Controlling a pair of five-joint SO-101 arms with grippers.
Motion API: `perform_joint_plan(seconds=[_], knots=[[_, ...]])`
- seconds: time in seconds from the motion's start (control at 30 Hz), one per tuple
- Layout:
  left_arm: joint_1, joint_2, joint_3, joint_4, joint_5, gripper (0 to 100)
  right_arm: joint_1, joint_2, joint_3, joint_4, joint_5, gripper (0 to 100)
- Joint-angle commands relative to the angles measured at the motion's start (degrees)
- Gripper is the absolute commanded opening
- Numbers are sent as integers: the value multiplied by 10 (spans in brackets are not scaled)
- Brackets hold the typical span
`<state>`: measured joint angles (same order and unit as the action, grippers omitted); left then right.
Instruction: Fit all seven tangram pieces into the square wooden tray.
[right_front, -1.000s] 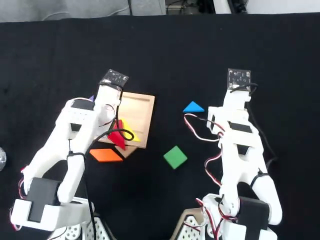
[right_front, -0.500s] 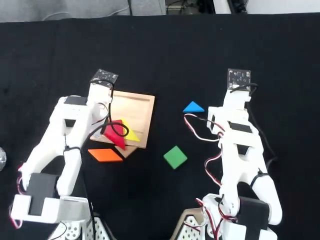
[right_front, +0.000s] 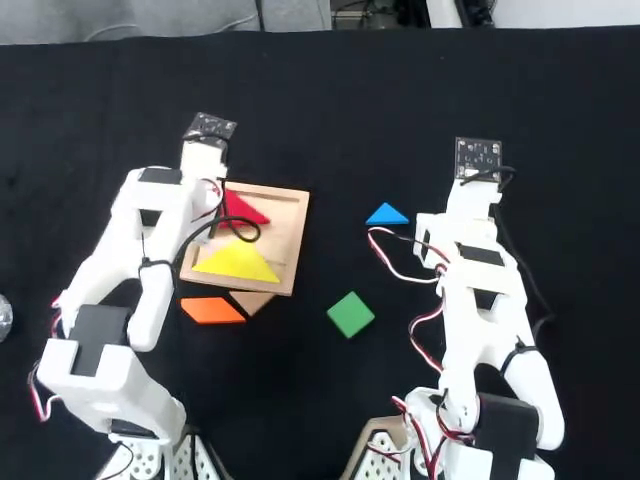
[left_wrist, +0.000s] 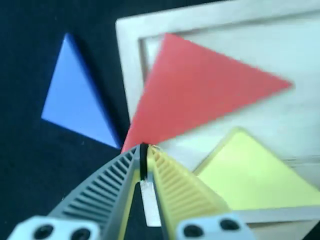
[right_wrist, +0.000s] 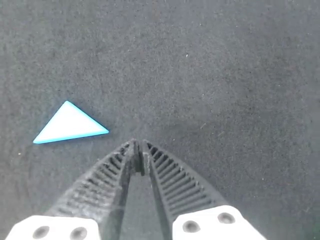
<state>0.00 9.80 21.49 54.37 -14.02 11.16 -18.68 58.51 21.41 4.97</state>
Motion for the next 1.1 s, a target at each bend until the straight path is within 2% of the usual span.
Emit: perform_joint_plan(seconds=[0.0,0.2,0.53,0.87,1.07], knots=[[31,7,-14,0,4,30,-5,1,-13,-6,1,11],[4,4,-36,39,3,30,-5,0,-14,-6,1,11],[-11,6,-46,33,3,30,-5,0,-14,-6,1,11],[-13,11,-44,-70,8,30,-5,0,-14,-6,1,11],[-12,4,-46,-75,44,30,-5,0,-14,-6,1,11]])
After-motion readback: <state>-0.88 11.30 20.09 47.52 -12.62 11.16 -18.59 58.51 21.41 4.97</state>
